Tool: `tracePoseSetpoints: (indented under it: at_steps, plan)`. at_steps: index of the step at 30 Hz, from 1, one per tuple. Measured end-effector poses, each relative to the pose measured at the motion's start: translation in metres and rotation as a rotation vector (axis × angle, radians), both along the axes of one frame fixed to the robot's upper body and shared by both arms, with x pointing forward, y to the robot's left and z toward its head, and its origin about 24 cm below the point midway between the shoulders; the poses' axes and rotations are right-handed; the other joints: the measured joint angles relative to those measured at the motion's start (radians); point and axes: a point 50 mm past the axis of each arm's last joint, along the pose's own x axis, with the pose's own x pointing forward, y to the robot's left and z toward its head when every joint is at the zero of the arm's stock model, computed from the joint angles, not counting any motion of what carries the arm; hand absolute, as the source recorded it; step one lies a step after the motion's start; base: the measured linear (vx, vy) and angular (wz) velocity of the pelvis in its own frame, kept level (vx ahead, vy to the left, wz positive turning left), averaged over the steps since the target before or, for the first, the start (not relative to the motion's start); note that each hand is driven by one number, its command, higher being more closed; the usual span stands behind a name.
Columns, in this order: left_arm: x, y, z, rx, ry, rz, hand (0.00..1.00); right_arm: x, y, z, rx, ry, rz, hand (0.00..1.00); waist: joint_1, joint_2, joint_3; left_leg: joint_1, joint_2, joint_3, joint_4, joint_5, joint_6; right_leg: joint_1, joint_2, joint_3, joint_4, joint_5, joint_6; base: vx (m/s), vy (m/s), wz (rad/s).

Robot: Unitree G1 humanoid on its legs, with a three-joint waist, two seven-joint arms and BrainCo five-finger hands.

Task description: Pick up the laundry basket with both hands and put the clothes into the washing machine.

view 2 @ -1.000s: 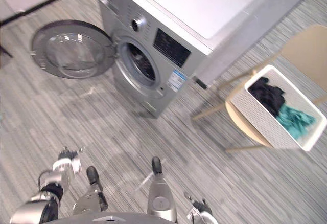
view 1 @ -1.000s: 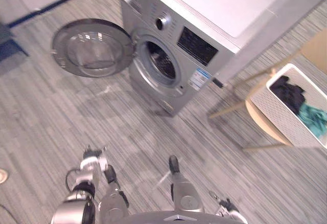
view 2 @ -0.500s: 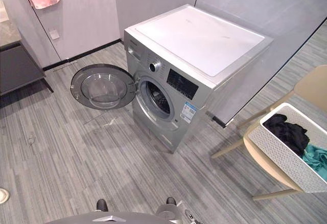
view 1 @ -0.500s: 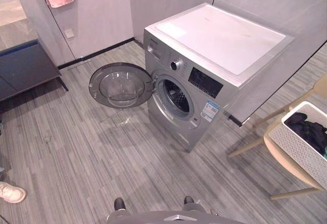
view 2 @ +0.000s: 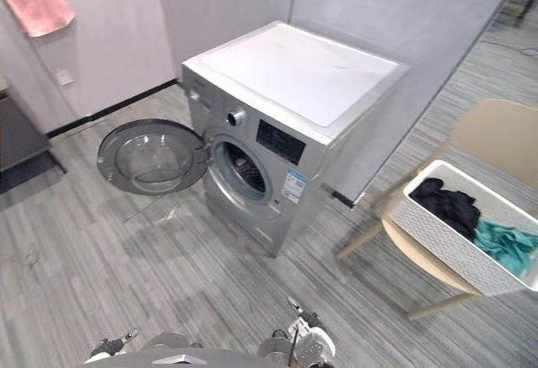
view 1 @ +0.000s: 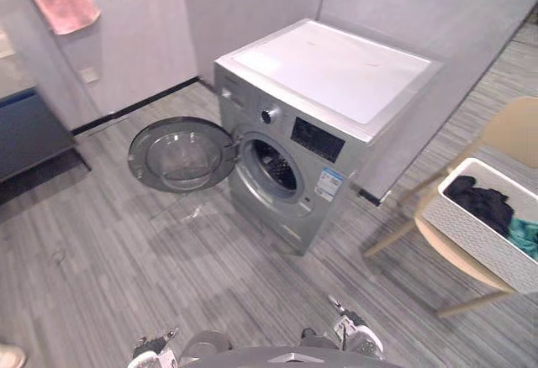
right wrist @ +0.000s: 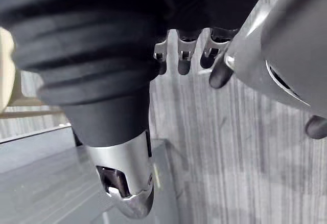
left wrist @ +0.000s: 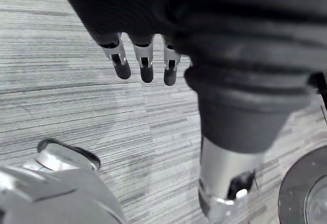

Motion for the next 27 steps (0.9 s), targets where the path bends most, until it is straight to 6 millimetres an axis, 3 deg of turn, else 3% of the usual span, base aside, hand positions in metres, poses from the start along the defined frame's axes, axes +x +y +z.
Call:
tracePoseSetpoints:
  at_steps: [4, 5, 6, 7, 9, 10, 13, 14, 15, 16, 17, 18, 19, 20, 21, 22, 23, 24, 25, 26, 27]
  plan:
    - [0.008, 0.0, 0.001, 0.009, -0.008, -0.045, 0.0, -0.001, 0.003, 0.001, -0.013, -0.01, 0.035, 0.0, -0.01, -0.022, -0.004, 0.055, 0.014, 0.062, -0.051, 0.0, 0.005, -0.063, 0.024, -0.01, 0.114, -0.006, 0.003, 0.13, -0.002, -0.58]
    - [0.015, 0.001, 0.003, 0.016, -0.016, -0.069, 0.0, 0.003, 0.004, 0.003, -0.015, -0.03, 0.036, 0.0, -0.013, -0.018, 0.005, 0.058, 0.03, 0.114, -0.043, -0.001, 0.005, -0.156, 0.052, -0.019, 0.262, -0.01, 0.01, 0.08, -0.043, -1.04]
    - [0.026, 0.001, 0.005, 0.021, -0.039, -0.088, 0.0, 0.008, 0.003, 0.007, -0.023, -0.056, 0.033, 0.0, -0.019, -0.034, 0.024, 0.072, 0.036, 0.157, -0.038, -0.004, 0.001, -0.235, 0.06, -0.043, 0.398, -0.003, 0.023, 0.08, -0.045, -0.99]
    - [0.03, -0.001, 0.006, 0.02, -0.048, -0.101, 0.0, 0.008, 0.003, 0.007, -0.025, -0.057, 0.03, 0.0, -0.023, -0.039, 0.031, 0.084, 0.04, 0.172, -0.033, -0.004, 0.0, -0.264, 0.059, -0.06, 0.441, 0.006, 0.032, 0.13, -0.06, -0.71]
    - [0.041, -0.012, 0.007, 0.0, -0.066, -0.152, 0.0, 0.009, -0.003, 0.008, -0.041, -0.062, 0.027, 0.0, -0.045, -0.032, 0.048, 0.113, 0.077, 0.203, -0.026, -0.004, -0.003, -0.3, 0.039, -0.146, 0.539, -0.014, -0.029, 0.15, -0.088, -0.38]
    - [0.049, -0.016, 0.008, -0.001, -0.079, -0.188, 0.0, 0.002, -0.005, 0.007, -0.044, -0.049, 0.018, 0.0, -0.051, -0.035, 0.048, 0.148, 0.091, 0.219, -0.043, 0.001, -0.016, -0.309, -0.01, -0.202, 0.594, -0.044, -0.057, 0.19, -0.163, -0.31]
    - [0.053, -0.027, 0.008, -0.023, -0.088, -0.227, 0.0, -0.014, -0.014, 0.005, -0.058, -0.023, -0.031, 0.0, -0.062, -0.03, 0.045, 0.209, 0.136, 0.275, -0.087, 0.012, -0.071, -0.309, -0.178, -0.291, 0.499, -0.041, -0.071, 0.17, -0.195, -0.41]
    - [0.056, -0.027, 0.009, -0.019, -0.097, -0.232, 0.0, -0.019, -0.016, 0.004, -0.052, -0.007, -0.054, 0.0, -0.058, -0.032, 0.045, 0.232, 0.142, 0.3, -0.11, 0.022, -0.09, -0.305, -0.23, -0.349, 0.428, -0.02, -0.065, 0.21, -0.327, -0.91]
    - [0.05, -0.022, 0.008, -0.008, -0.084, -0.23, 0.0, -0.027, -0.018, 0.0, -0.04, 0.024, -0.091, 0.0, -0.049, -0.036, 0.039, 0.26, 0.15, 0.33, -0.133, 0.036, -0.115, -0.3, -0.264, -0.406, 0.32, 0.046, -0.069, 0.27, -0.457, -1.15]
    - [0.042, -0.015, 0.006, 0.005, -0.058, -0.228, 0.0, -0.037, -0.017, -0.005, -0.027, 0.066, -0.1, 0.0, -0.048, -0.05, 0.023, 0.277, 0.152, 0.339, -0.142, 0.047, -0.135, -0.288, -0.263, -0.426, 0.237, 0.17, -0.075, 0.35, -0.592, -1.18]
    - [0.032, -0.008, 0.003, 0.012, -0.018, -0.226, 0.0, -0.047, -0.019, -0.009, -0.017, 0.113, -0.115, 0.0, -0.052, -0.057, 0.004, 0.297, 0.168, 0.331, -0.151, 0.055, -0.148, -0.271, -0.246, -0.437, 0.21, 0.152, 0.055, 0.35, -0.589, -0.88]
    - [0.024, -0.021, -0.002, -0.032, 0.022, -0.237, 0.0, -0.056, -0.036, -0.009, -0.042, 0.16, -0.126, 0.0, -0.072, 0.018, 0.0, 0.304, 0.228, 0.31, -0.159, 0.093, -0.15, -0.264, -0.171, -0.453, 0.21, 0.136, 0.026, 0.25, -0.407, -0.59]
    - [0.023, -0.026, -0.004, -0.045, 0.026, -0.241, 0.0, -0.061, -0.044, -0.009, -0.051, 0.18, -0.146, 0.0, -0.076, 0.028, -0.001, 0.305, 0.243, 0.304, -0.16, 0.129, -0.149, -0.265, -0.151, -0.454, 0.209, 0.128, 0.013, 0.27, -0.44, -0.52]
    - [0.021, -0.031, -0.004, -0.06, 0.025, -0.218, 0.0, -0.069, -0.051, -0.009, -0.058, 0.199, -0.177, 0.0, -0.075, 0.035, -0.003, 0.308, 0.258, 0.291, -0.149, 0.209, -0.151, -0.261, -0.127, -0.453, 0.219, 0.105, -0.011, 0.28, -0.466, -0.44]
    - [0.021, -0.029, -0.004, -0.057, 0.024, -0.203, 0.0, -0.076, -0.053, -0.01, -0.057, 0.218, -0.188, 0.0, -0.077, 0.03, 0.0, 0.308, 0.281, 0.276, -0.103, 0.278, -0.14, -0.242, -0.107, -0.453, 0.236, 0.07, -0.032, 0.34, -0.551, -0.37]
    - [0.02, -0.028, -0.004, -0.055, 0.026, -0.194, 0.0, -0.079, -0.055, -0.009, -0.063, 0.225, -0.189, 0.0, -0.08, 0.027, 0.001, 0.302, 0.297, 0.261, -0.069, 0.307, -0.128, -0.231, -0.095, -0.454, 0.242, 0.051, -0.04, 0.23, -0.433, -0.24]
    - [0.017, -0.025, -0.004, -0.051, 0.023, -0.166, 0.0, -0.085, -0.052, -0.011, -0.06, 0.24, -0.183, 0.0, -0.084, 0.025, 0.001, 0.27, 0.337, 0.23, 0.034, 0.371, -0.1, -0.204, -0.07, -0.457, 0.254, 0.01, -0.051, 0.16, -0.398, -0.19]
    - [0.016, -0.022, -0.003, -0.042, 0.015, -0.139, 0.0, -0.093, -0.049, -0.012, -0.059, 0.261, -0.174, 0.0, -0.085, 0.02, -0.002, 0.214, 0.381, 0.211, 0.163, 0.461, -0.005, -0.181, -0.045, -0.46, 0.257, -0.021, -0.063, 0.12, -0.381, -0.23]
    - [0.015, -0.02, -0.003, -0.037, 0.01, -0.128, 0.0, -0.094, -0.047, -0.012, -0.056, 0.262, -0.171, 0.0, -0.083, 0.018, -0.002, 0.18, 0.405, 0.205, 0.233, 0.501, 0.04, -0.165, -0.036, -0.453, 0.249, -0.032, -0.077, 0.09, -0.296, -0.38]
    - [0.017, -0.018, -0.001, -0.032, -0.004, -0.111, 0.0, -0.093, -0.044, -0.012, -0.054, 0.25, -0.17, 0.0, -0.072, 0.019, -0.001, 0.106, 0.423, 0.202, 0.368, 0.453, 0.045, -0.149, -0.011, -0.44, 0.236, -0.04, -0.091, 0.06, -0.223, -0.52]
    - [0.018, -0.017, -0.001, -0.026, -0.009, -0.108, 0.0, -0.09, -0.046, -0.011, -0.062, 0.234, -0.163, 0.0, -0.066, 0.02, -0.001, 0.033, 0.393, 0.189, 0.458, 0.352, 0.013, -0.134, 0.008, -0.426, 0.218, -0.04, -0.106, 0.05, -0.183, -0.55]
